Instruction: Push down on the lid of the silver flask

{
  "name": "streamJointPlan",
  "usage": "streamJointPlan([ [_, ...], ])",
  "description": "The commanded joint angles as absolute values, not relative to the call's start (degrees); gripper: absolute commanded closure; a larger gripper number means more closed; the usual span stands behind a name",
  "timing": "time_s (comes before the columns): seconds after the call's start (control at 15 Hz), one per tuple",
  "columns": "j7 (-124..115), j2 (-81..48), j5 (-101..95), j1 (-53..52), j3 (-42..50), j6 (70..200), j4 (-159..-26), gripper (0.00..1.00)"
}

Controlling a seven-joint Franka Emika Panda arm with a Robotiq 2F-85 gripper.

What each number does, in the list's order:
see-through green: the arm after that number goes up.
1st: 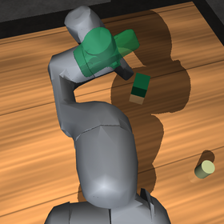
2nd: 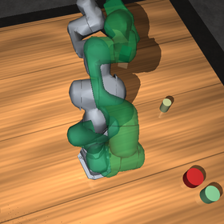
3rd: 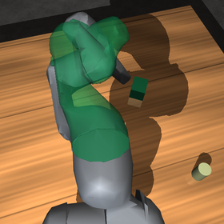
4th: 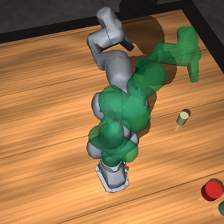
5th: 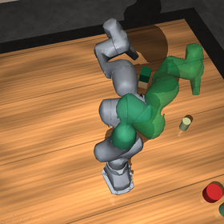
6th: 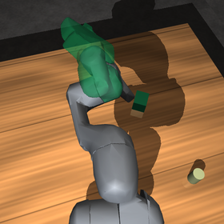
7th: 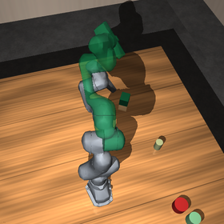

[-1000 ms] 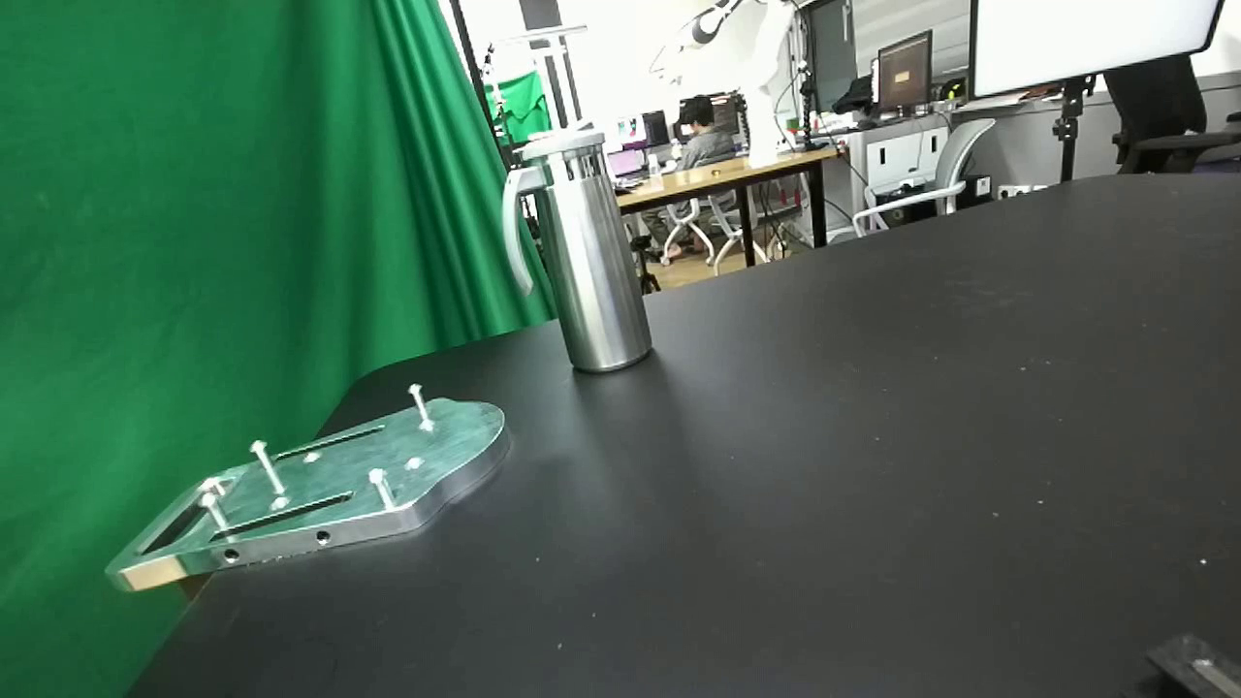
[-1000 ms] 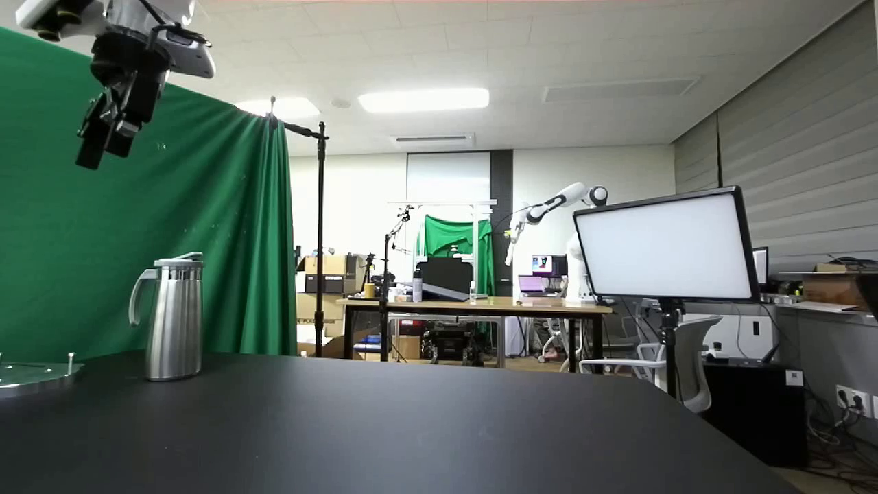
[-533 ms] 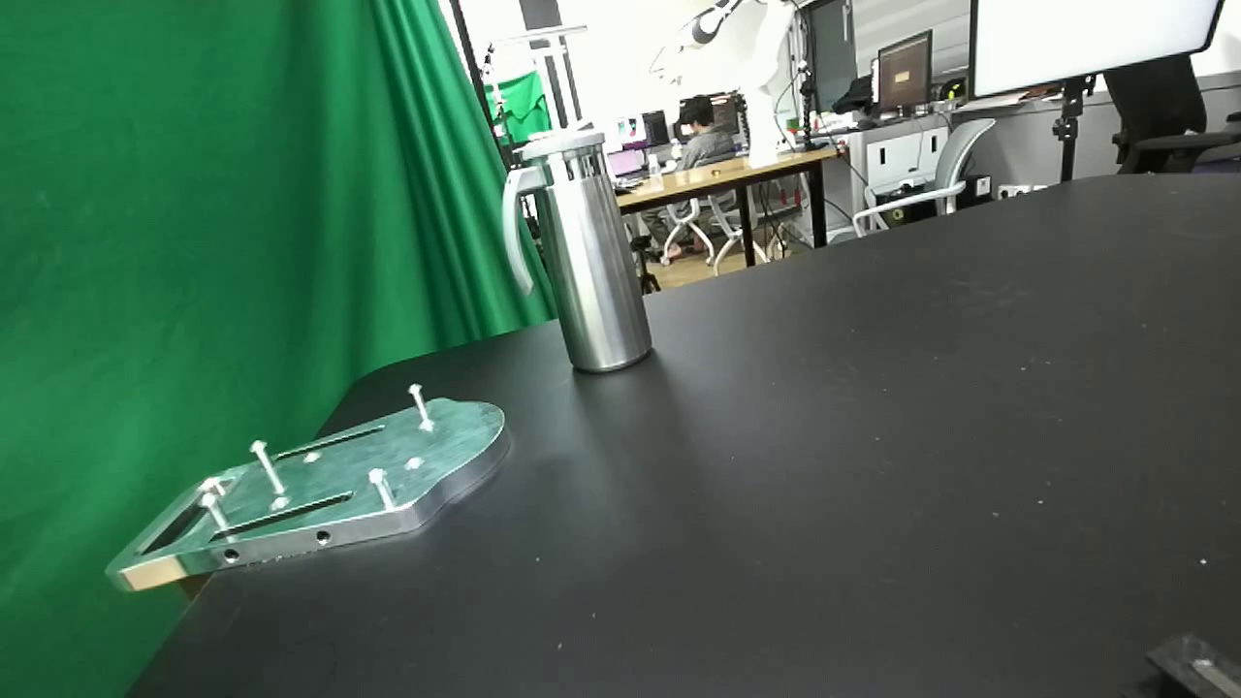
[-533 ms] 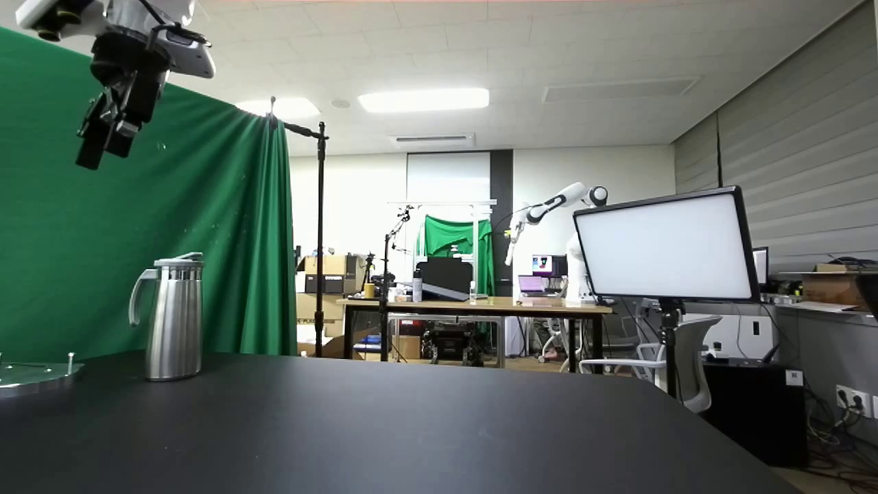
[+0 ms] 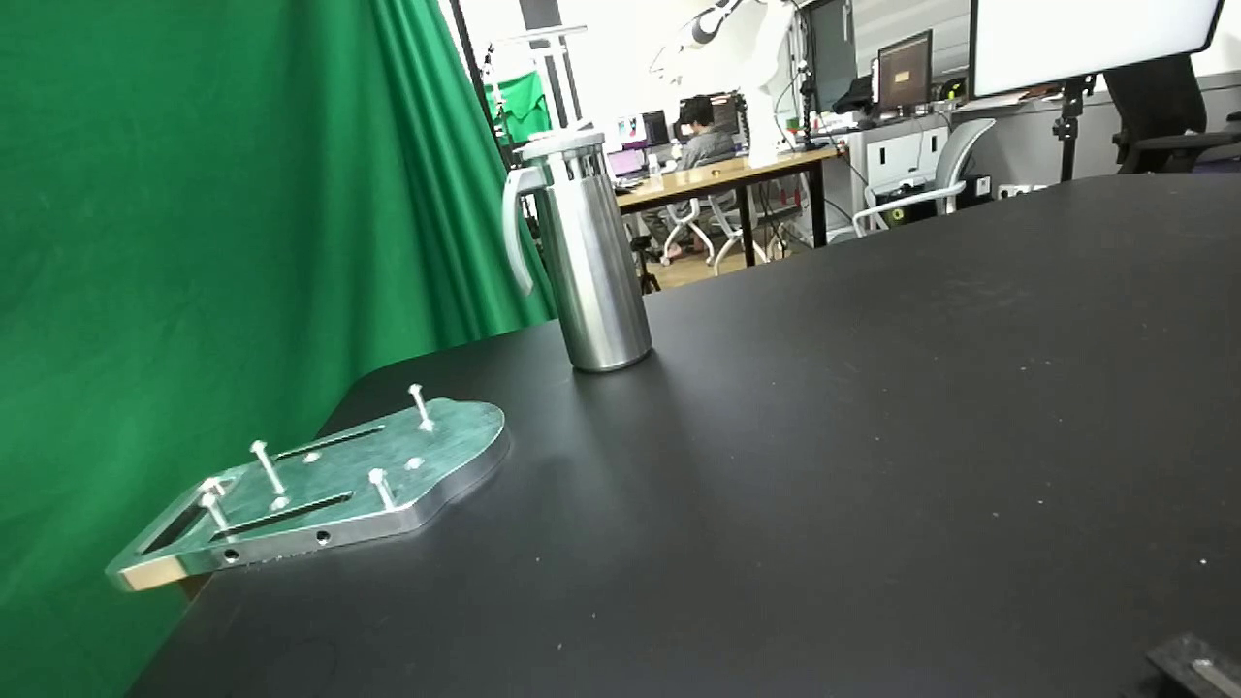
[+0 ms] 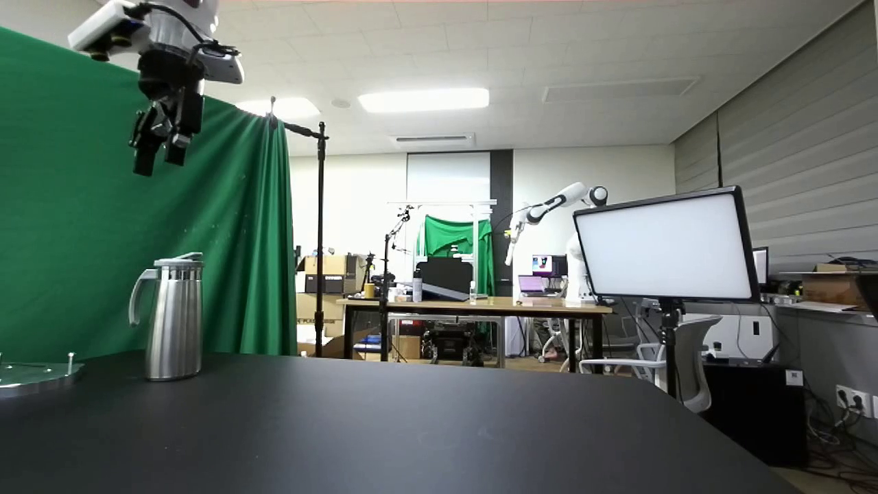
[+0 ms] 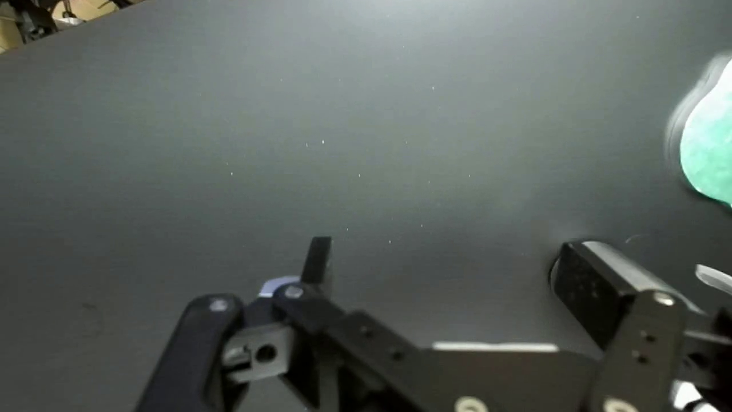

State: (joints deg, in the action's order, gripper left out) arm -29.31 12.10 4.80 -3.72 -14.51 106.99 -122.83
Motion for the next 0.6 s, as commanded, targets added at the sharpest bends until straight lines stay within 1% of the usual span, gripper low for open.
streamJointPlan([
  [0.0, -29.59, 3.35, 2.57, -4.26, -12.99, 106.26, -112.27, 0.27],
  [0.27, -29.91, -6.06, 0.07, -6.1, -12.39, 105.08, -100.31, 0.55],
  [0.53, -29.86, -15.42, -1.69, -10.16, -12.07, 102.36, -88.08, 0.83],
])
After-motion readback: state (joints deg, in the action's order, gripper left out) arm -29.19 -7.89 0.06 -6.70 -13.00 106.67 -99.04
